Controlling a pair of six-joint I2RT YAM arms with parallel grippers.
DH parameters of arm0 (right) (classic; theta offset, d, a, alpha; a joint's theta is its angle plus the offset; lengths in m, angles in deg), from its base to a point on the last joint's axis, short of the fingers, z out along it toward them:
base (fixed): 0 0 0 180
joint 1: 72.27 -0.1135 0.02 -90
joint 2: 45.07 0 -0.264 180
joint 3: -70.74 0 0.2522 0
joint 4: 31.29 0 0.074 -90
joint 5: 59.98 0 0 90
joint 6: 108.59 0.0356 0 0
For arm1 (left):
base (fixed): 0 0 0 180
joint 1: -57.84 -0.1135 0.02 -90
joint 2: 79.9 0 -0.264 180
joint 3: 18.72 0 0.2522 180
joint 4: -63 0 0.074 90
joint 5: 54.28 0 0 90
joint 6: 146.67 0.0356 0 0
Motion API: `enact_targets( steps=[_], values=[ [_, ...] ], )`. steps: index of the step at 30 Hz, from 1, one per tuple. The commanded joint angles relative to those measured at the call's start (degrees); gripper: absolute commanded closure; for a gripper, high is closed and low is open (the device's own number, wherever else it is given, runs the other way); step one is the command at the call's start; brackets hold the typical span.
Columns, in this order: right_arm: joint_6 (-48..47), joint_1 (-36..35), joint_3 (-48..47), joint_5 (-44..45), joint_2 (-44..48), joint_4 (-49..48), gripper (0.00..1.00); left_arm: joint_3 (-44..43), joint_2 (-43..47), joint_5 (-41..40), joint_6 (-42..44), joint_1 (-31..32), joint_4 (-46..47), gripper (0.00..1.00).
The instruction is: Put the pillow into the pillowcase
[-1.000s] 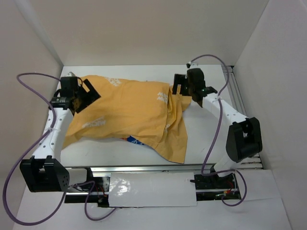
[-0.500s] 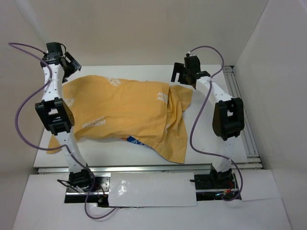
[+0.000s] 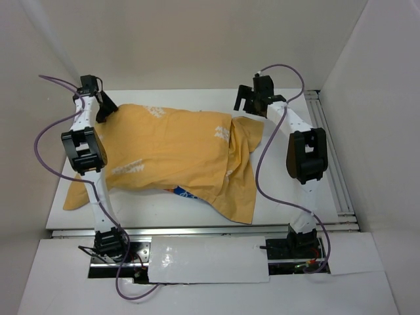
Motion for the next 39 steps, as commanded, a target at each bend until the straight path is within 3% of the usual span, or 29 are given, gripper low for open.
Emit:
enact_targets(
  steps=[1,4,5,12,15,17,19,20,22,25,27,28,31,34,38,39],
  values=[
    [2.04,-0.22,-4.18,-5.08,-3.71,-1.62,0.00,2.46,-1.07,1.70,1.35,2.27,4.08,0.42],
    [4.33,-0.75,-6.74,-7.63,-6.00,-1.62,0.00,5.45,0.07,2.93,1.35,2.27,5.48,0.95],
    [4.34,-0.76,-7.53,-8.42,-7.66,-1.62,0.00,5.98,0.07,2.93,1.35,2.27,5.49,1.00],
    [5.13,-3.74,-14.65,-13.59,-15.67,2.34,0.00,21.25,12.08,2.41,4.25,2.27,13.47,1.00],
    [4.43,-4.36,-15.45,-17.12,-18.04,2.34,0.02,22.95,15.71,0.91,4.78,2.27,14.63,1.00],
    [3.37,-4.36,-14.92,-18.97,-18.83,2.34,0.28,23.65,18.35,0.38,5.40,2.27,14.63,1.00],
    [1.53,-4.36,-14.40,-20.37,-18.84,1.82,0.61,23.65,19.58,0.38,6.01,1.75,14.63,1.00],
    [1.52,-3.66,-15.17,-19.86,-18.84,1.81,1.00,22.78,19.59,0.91,6.01,1.74,14.63,1.00],
    [-0.14,-2.70,-17.28,-19.32,-18.84,1.29,1.00,20.42,19.59,3.18,6.01,1.22,13.93,1.00],
    [-2.78,0.11,-27.89,-18.63,-18.84,0.76,1.00,10.33,17.48,4.43,4.70,0.60,11.47,1.00],
    [-2.78,2.31,-38.40,-14.77,-18.84,0.06,1.00,-1.27,15.82,7.49,3.38,0.60,7.78,1.00],
    [-2.78,3.10,-40.82,-14.14,-18.14,-3.34,1.00,-7.48,15.20,9.68,2.24,0.60,7.07,1.00],
    [-1.21,5.13,-42.35,-14.14,-11.58,-12.13,1.00,-11.15,17.99,10.40,-0.31,0.08,10.04,1.00],
    [-1.82,6.45,-37.98,-11.77,-5.50,-19.18,1.00,-8.96,26.86,11.19,-3.83,-1.93,14.52,1.00],
    [-1.82,9.78,-19.35,-15.18,9.94,-32.60,1.00,7.53,42.67,11.19,-3.32,-3.26,21.54,1.00],
    [-1.82,11.27,-11.66,-17.89,12.16,-34.12,1.00,15.57,48.97,9.98,-1.65,-3.26,22.61,1.00]
  ],
)
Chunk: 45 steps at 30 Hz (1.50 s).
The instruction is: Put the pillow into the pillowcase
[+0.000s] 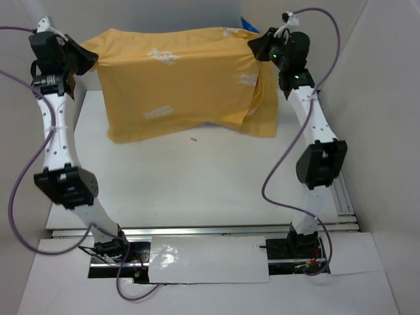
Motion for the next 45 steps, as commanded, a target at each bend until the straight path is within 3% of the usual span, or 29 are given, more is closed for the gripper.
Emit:
enact_targets(
  steps=[1,2,3,4,5,6,7,8,9,10,11,12,13,15,18,19,22,25,26,29,31,34,38,41,45],
  values=[
    [-2.56,6.98,14.45,-0.23,11.76,-17.12,1.00,12.29,16.01,-6.99,2.58,-4.64,10.19,1.00],
    [-2.56,7.77,19.55,-1.90,16.74,-22.80,1.00,16.60,19.00,-8.92,2.59,-4.64,11.23,1.00],
    [-1.61,8.38,25.34,-4.26,19.32,-26.60,1.00,27.17,22.16,-12.07,3.11,-4.64,12.46,1.00],
    [-1.60,9.00,38.10,-4.90,21.95,-29.68,1.00,32.93,28.81,-13.15,3.11,-4.64,13.69,1.00],
    [-1.60,9.00,44.06,-6.29,26.68,-34.41,1.00,38.55,32.18,-14.03,2.07,-4.64,14.49,1.00],
    [-2.12,9.00,49.43,-7.53,28.73,-35.07,1.00,50.36,35.35,-12.56,1.45,-4.64,17.71,1.00],
    [-2.12,8.05,59.66,-7.54,30.31,-35.07,0.97,55.70,40.86,-11.85,0.92,-4.64,18.36,1.00],
    [-1.17,8.04,64.64,-8.32,33.11,-35.07,0.87,60.01,43.00,-11.84,-0.65,-3.34,17.32,1.00],
    [1.54,7.17,69.56,-8.33,34.18,-36.03,0.68,67.28,44.68,-12.36,-3.19,-3.32,15.74,0.75],
    [3.05,5.94,78.74,-7.81,35.33,-36.82,0.49,69.87,46.17,-13.24,-4.26,-2.45,10.77,0.54],
    [4.89,5.93,82.66,-7.80,37.86,-36.83,0.32,71.81,47.41,-14.46,-6.18,-1.23,7.06,0.25],
    [6.82,5.06,86.10,-6.93,39.63,-36.83,0.00,74.71,49.77,-16.39,-7.68,-1.21,4.33,0.00],
    [10.23,4.44,91.18,-6.05,41.73,-37.61,0.00,74.73,50.92,-19.11,-10.13,-0.60,2.21,0.00],
    [9.39,4.43,92.02,-4.11,51.21,-29.06,0.00,73.94,53.13,-20.10,-11.30,-0.60,-4.30,0.00],
    [5.70,1.19,86.06,12.10,62.97,-10.55,0.00,68.07,56.38,-22.12,-11.92,0.10,-10.89,0.00],
    [6.66,0.57,82.91,20.59,65.02,-6.81,0.00,66.14,57.95,-22.12,-11.92,0.63,-10.91,0.00],
    [10.51,0.57,78.41,34.76,69.96,6.18,0.00,64.81,59.72,-22.12,-11.39,0.63,-10.91,0.00],
    [8.96,0.05,75.85,35.19,71.29,8.70,0.00,64.80,59.72,-21.51,-11.39,1.16,-10.91,0.00],
    [6.08,0.04,75.85,29.00,71.29,7.48,0.00,65.32,59.72,-19.68,-10.08,1.16,-10.12,0.00],
    [0.01,-1.19,73.05,12.63,64.63,6.24,0.00,65.86,56.74,-17.39,-8.85,3.35,-9.32,0.00],
    [-1.60,-4.87,69.53,8.90,56.49,8.06,0.00,66.47,54.03,-17.38,-8.84,6.06,-8.62,0.00],
    [-4.94,-13.47,64.17,17.12,48.90,11.85,0.00,67.00,50.68,-18.50,-7.96,10.72,-8.01,0.04],
    [-7.05,-22.01,58.89,27.25,36.43,16.16,0.00,66.92,42.08,-25.10,-9.28,24.66,-7.39,0.04],
    [-1.00,-21.94,56.60,33.75,30.18,19.15,0.00,62.62,32.94,-31.34,-11.38,33.20,-11.15,0.05],
    [6.74,-14.22,62.91,33.16,31.37,17.32,0.00,62.24,25.89,-36.19,-17.79,36.75,-20.55,0.00]
  ],
)
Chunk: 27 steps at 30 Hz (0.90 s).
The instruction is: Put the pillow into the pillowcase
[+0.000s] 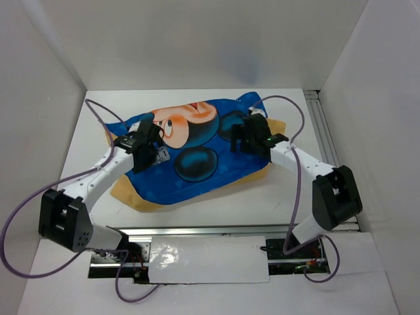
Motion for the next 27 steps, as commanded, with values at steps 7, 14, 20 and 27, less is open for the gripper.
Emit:
enact_targets(
  steps=[7,14,20,27],
  values=[
    [15.12,22.91,16.30,6.70,13.77,2.57,0.00,14.27,3.34,-2.45,-16.13,3.78,-14.14,0.00],
    [12.59,27.86,15.54,-2.44,17.21,2.04,0.00,17.54,10.91,3.53,-20.71,12.03,-21.36,0.00],
    [3.74,24.53,13.59,-9.90,18.17,-5.14,0.00,18.33,12.76,6.96,-27.13,19.86,-25.93,0.00],
    [-4.29,12.40,9.29,-7.02,17.40,-12.28,0.00,17.20,12.15,10.75,-27.23,25.40,-23.66,0.00]
  ],
)
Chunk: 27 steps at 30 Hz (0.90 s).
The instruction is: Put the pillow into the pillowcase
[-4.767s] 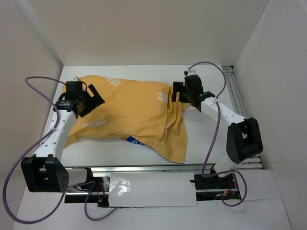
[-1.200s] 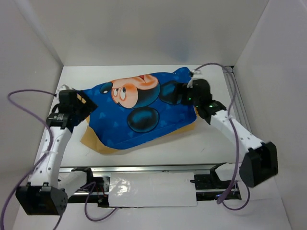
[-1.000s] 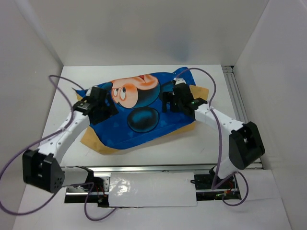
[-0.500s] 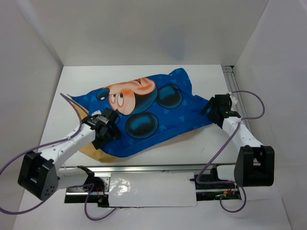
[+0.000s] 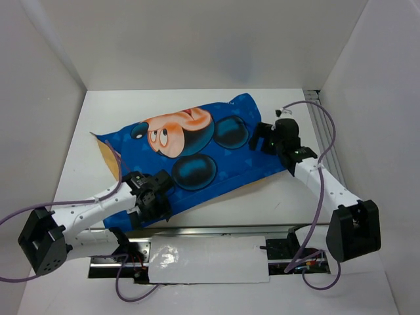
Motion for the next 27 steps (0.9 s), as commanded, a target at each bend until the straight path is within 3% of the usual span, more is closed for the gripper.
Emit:
enact_targets(
  steps=[1,5,8,10,12,16,19,20,21,22,23,25,27],
  values=[
    [-5.10,-2.60,-4.18,0.63,-0.36,-7.39,0.00,-2.26,0.23,1.48,-2.12,3.50,-0.88,0.00],
    [-6.51,-4.53,-6.81,-5.16,-5.36,-10.30,0.00,-13.11,-0.99,-7.37,-2.82,4.13,-2.11,0.00],
    [-6.51,-6.99,-13.04,-5.87,-12.81,-5.84,0.00,-21.14,-3.27,-17.39,-3.52,4.13,-4.39,0.00],
    [-6.51,-8.74,-16.11,-5.34,-16.17,-5.29,0.00,-26.94,-6.17,-22.15,0.42,2.82,-4.39,0.00],
    [-5.55,-9.28,-17.27,-2.99,-20.13,-5.29,0.00,-29.67,-8.45,-23.91,5.15,-2.09,-1.50,0.00],
    [-3.62,-10.50,-21.83,1.50,-25.84,-4.41,0.00,-31.27,-16.27,-26.38,5.79,-10.53,0.52,0.00],
    [-3.09,-10.51,-25.43,4.40,-31.03,-1.78,0.00,-30.65,-19.53,-21.64,11.59,-18.79,6.67,0.00],
    [-3.08,-10.51,-26.40,5.54,-33.83,-0.55,0.04,-29.70,-21.54,-21.64,11.59,-22.38,7.55,0.00],
    [-2.47,-10.51,-27.11,6.43,-34.98,1.46,0.16,-28.21,-22.52,-21.64,11.59,-24.07,9.04,0.01],
    [-1.42,-9.99,-27.12,7.22,-35.78,1.48,0.35,-27.32,-23.23,-17.89,14.73,-25.65,14.19,0.03],
    [-0.28,-9.11,-26.33,8.10,-36.40,0.70,0.66,-26.18,-23.84,-15.68,16.06,-28.10,17.20,0.04],
    [2.09,-7.79,-25.71,7.41,-37.72,-0.45,1.00,-23.37,-25.69,-10.07,20.01,-29.35,23.27,0.07],
    [2.72,-5.42,-25.71,6.79,-38.77,-0.45,1.00,-23.36,-27.62,-8.55,22.22,-29.36,28.36,0.07]
  ],
)
